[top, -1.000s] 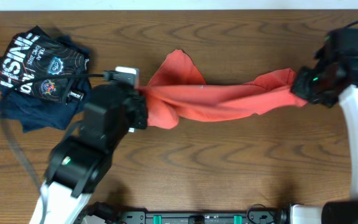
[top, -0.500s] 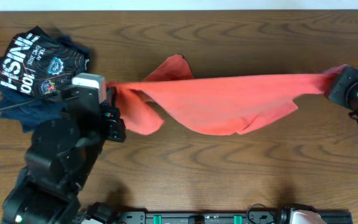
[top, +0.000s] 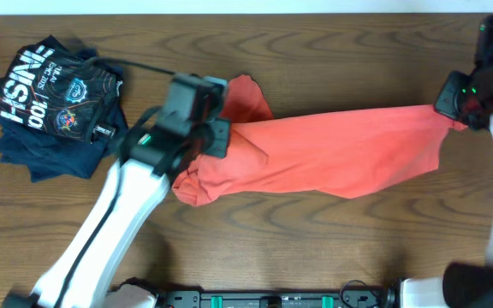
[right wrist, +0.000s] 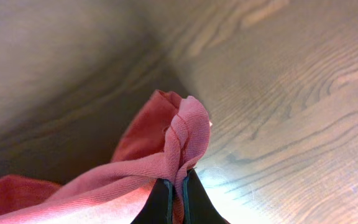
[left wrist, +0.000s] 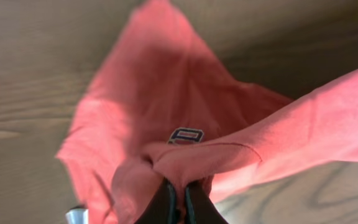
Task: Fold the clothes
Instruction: 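Smooth the shirt's left side with the left gripper while right holds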
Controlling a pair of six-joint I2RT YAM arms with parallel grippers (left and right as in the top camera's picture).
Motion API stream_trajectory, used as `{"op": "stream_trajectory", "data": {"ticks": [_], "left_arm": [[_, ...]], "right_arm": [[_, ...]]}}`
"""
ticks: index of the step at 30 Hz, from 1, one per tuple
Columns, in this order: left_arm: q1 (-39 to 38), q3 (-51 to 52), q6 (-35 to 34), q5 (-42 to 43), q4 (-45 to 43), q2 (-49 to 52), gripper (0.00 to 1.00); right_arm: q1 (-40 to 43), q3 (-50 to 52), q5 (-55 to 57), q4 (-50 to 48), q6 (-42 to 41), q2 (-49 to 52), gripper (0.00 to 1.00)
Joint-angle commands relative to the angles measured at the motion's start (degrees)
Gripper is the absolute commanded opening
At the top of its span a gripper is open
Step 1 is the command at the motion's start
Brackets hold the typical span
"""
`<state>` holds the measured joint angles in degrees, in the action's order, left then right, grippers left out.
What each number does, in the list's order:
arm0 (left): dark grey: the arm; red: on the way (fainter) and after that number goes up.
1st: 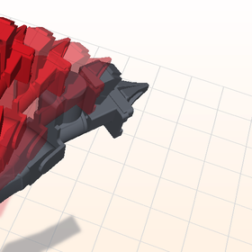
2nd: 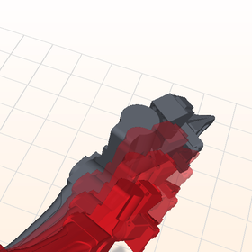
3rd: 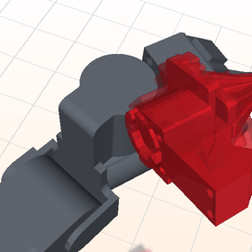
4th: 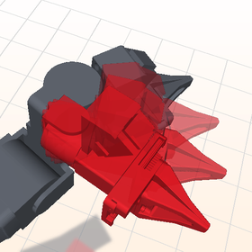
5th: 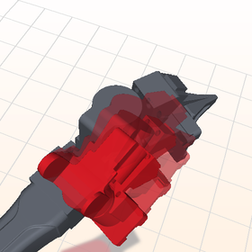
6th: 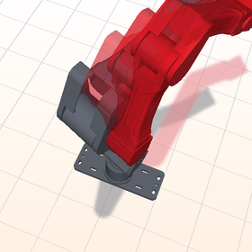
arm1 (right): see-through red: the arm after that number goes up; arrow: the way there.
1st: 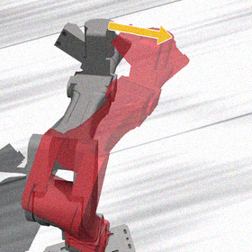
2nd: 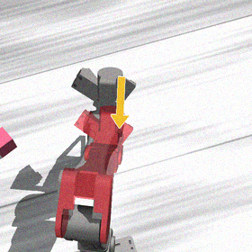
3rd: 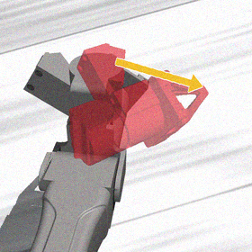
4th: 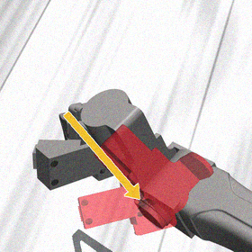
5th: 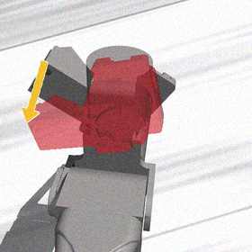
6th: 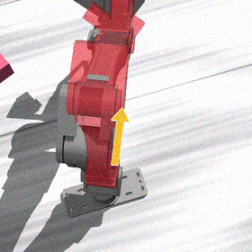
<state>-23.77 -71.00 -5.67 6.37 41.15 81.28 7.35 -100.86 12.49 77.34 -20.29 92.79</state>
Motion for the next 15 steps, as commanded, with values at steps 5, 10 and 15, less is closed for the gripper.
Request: {"op": "stream_trajectory", "data": {"ticks": [5, 10, 15], "left_arm": [[0.20, -0.48, 0.92, 2.01, -11.52, 14.91, 0.06], [0.26, -0.50, 0.94, 1.86, -22.40, 16.41, 0.06], [1.44, -0.72, 0.90, -1.92, -26.47, 12.37, 0.75]], "right_arm": [[0.87, -0.17, 3.39, 0.22, 0.66, 10.19, 0.01], [0.87, -0.17, 3.39, 0.28, 0.66, 13.79, 0.01], [0.87, -0.17, 3.39, 0.07, 0.66, 14.19, 0.01]]}}
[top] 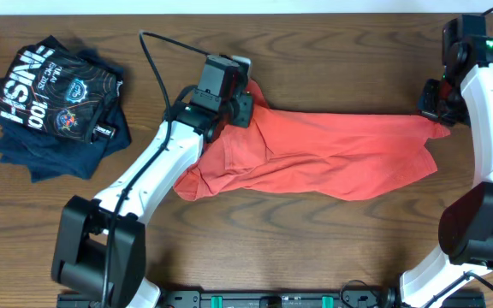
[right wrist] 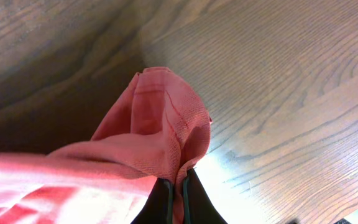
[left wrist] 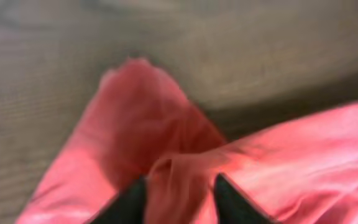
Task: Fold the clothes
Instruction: 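Smooth the shirt's left side with the left gripper while right holds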
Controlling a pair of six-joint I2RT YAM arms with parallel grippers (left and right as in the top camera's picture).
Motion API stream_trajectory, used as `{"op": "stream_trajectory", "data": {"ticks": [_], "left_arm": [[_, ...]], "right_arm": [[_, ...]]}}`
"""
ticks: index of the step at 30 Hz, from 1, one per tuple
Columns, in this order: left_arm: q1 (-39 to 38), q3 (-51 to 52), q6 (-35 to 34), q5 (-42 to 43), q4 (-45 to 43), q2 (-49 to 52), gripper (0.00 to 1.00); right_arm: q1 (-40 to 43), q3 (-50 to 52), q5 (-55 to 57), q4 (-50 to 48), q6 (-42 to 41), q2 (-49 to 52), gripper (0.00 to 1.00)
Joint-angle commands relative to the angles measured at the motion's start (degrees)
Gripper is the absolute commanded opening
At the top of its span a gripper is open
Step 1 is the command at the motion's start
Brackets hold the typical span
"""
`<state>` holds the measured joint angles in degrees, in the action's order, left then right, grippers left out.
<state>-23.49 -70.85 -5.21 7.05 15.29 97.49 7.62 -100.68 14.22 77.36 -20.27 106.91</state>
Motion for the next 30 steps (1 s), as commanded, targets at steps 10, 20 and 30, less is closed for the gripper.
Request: {"op": "stream_trajectory", "data": {"ticks": [10, 20, 30], "left_arm": [[0.33, -0.35, -11.13, 3.45, 24.98, -9.29, 0.98], [-4.83, 2.71, -18.08, 10.51, 21.20, -2.84, 0.88], [-11.08, 2.71, -36.41, 10.45, 14.23, 4.11, 0.93]], "right_arm": [[0.61, -0.35, 1.40, 0.22, 0.63, 0.07, 0.01], [0.59, -0.35, 0.35, 0.22, 1.07, 0.07, 0.01], [0.63, -0.35, 0.37, 0.20, 1.07, 0.07, 0.01]]}}
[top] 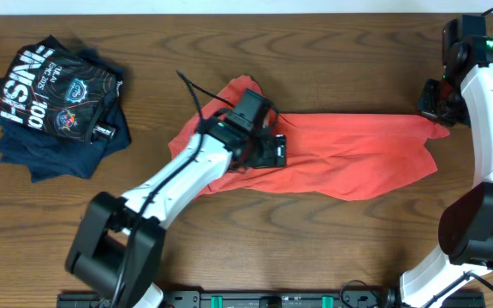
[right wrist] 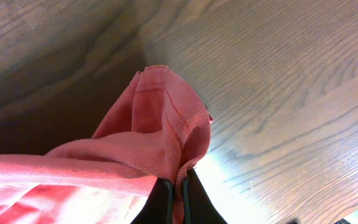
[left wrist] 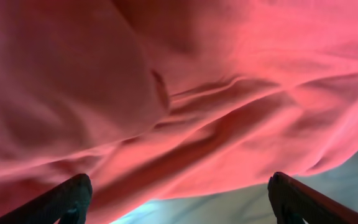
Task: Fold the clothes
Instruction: 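Smooth the shirt's left side with the left gripper while right holds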
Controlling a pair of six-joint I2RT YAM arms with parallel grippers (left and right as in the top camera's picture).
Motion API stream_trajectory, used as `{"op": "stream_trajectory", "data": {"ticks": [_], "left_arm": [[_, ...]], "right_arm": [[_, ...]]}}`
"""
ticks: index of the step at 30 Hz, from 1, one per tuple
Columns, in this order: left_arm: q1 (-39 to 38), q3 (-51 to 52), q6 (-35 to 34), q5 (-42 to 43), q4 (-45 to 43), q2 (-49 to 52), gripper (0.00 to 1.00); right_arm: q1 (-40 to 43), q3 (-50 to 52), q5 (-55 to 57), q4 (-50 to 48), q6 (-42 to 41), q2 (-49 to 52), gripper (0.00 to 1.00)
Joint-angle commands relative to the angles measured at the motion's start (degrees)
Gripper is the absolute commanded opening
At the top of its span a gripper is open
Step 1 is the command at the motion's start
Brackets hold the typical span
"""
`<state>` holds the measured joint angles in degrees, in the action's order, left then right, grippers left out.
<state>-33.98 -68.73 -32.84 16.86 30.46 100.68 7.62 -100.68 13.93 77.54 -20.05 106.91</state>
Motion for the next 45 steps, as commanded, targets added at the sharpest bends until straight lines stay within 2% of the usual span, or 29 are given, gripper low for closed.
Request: {"op": "stream_trajectory", "data": {"ticks": [1, 3, 5, 11, 16, 20, 29, 45], "left_arm": [[-0.85, 0.61, -11.43, 0.46, -1.49, 1.33, 0.93], [-1.11, 0.61, -17.53, -0.28, -2.01, 2.34, 0.94], [-1.14, 0.61, -20.35, -1.84, -2.62, 3.15, 0.94], [-1.16, 0.61, -24.94, -2.34, -5.33, 5.86, 0.94], [-1.14, 0.61, -24.90, -3.17, -6.88, 6.93, 0.94], [-1.01, 0.61, -24.57, -11.15, -8.37, 7.04, 0.93], [-0.33, 0.59, -23.12, -15.72, -11.08, 7.13, 0.93], [-3.52, 0.61, -23.41, -14.43, -10.03, 7.23, 0.93]], "right_arm": [[0.63, -0.35, 0.63, 0.00, 0.85, 0.07, 0.01], [0.61, -0.35, 0.63, -0.13, 0.85, 0.07, 0.01], [0.61, -0.35, 0.66, -0.13, 0.85, 0.07, 0.01], [0.61, -0.35, 0.63, -0.04, 0.85, 0.07, 0.01], [0.63, -0.35, 0.66, -0.17, 0.85, 0.07, 0.01], [0.61, -0.35, 0.66, -0.07, 0.85, 0.07, 0.01], [0.63, -0.35, 0.63, -0.17, 0.85, 0.07, 0.01], [0.61, -0.35, 0.66, -0.13, 0.85, 0.07, 0.01]]}}
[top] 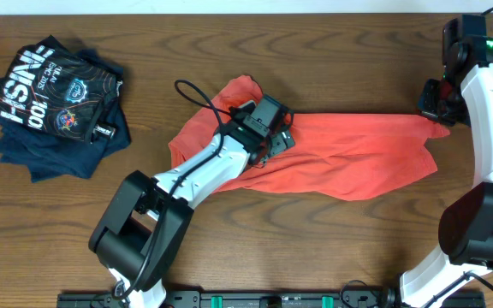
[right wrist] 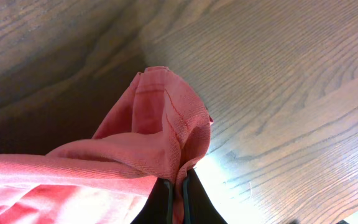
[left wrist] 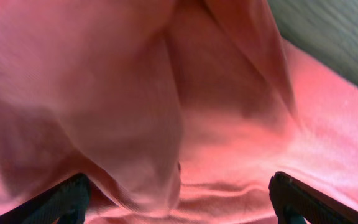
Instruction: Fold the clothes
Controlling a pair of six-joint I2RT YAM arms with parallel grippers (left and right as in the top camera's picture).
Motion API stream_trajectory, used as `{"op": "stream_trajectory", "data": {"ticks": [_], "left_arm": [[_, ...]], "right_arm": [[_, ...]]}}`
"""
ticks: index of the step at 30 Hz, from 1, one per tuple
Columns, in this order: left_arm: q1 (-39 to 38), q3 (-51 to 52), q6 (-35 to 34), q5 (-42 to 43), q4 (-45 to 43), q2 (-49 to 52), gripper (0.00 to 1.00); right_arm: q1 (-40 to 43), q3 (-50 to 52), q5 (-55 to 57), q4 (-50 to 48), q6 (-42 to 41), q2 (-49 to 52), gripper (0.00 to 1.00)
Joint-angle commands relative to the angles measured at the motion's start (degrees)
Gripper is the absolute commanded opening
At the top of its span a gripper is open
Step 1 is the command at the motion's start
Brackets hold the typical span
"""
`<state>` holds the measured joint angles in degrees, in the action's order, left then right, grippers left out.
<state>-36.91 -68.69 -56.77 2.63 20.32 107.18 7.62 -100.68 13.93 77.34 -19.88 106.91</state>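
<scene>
A coral-red shirt point(top: 349, 154) lies stretched across the middle of the table, its left part bunched in folds point(top: 204, 128). My left gripper point(top: 276, 137) hovers low over the shirt's left half; in the left wrist view the left gripper point(left wrist: 179, 214) is open wide, and the fingertips point(left wrist: 67, 196) show at the bottom corners with only red cloth point(left wrist: 229, 124) below. My right gripper point(top: 435, 115) is at the shirt's far right corner. In the right wrist view the right gripper point(right wrist: 178, 193) is shut on the pinched hem point(right wrist: 166, 118).
A pile of folded dark navy printed clothes point(top: 54, 103) sits at the back left. The wooden table point(top: 358, 248) runs bare in front of the shirt. The left arm's cable point(top: 197, 96) loops above the shirt's left end.
My open left gripper has shifted a little toward the back and right over the shirt and has turned. The right gripper holds the same corner in the same place.
At first both grippers were shut on the shirt's two ends, holding it stretched. Half a second later the left end was at the back of the table and the left fingers had parted. Since then the left gripper has stayed open over the laid-out shirt.
</scene>
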Motion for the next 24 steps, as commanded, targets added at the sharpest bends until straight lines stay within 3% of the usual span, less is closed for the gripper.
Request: {"op": "stream_trajectory", "data": {"ticks": [1, 7, 13, 24], "left_arm": [[-0.59, 0.57, 0.52, -0.35, 0.13, 0.81, 0.93], [-0.46, 0.57, 0.52, -0.57, 0.15, 3.28, 0.92], [0.44, 0.55, 0.63, -0.79, -0.09, 4.28, 0.81], [2.60, 0.55, 1.25, -0.76, -0.22, 2.23, 0.79]], "right_arm": [[0.61, -0.35, 0.66, 0.09, 0.70, 0.07, 0.01], [0.61, -0.35, 0.66, 0.26, 0.94, 0.07, 0.01], [0.63, -0.35, 0.66, 0.35, 1.14, 0.07, 0.01], [0.63, -0.35, 0.66, 0.22, 1.14, 0.07, 0.01]]}}
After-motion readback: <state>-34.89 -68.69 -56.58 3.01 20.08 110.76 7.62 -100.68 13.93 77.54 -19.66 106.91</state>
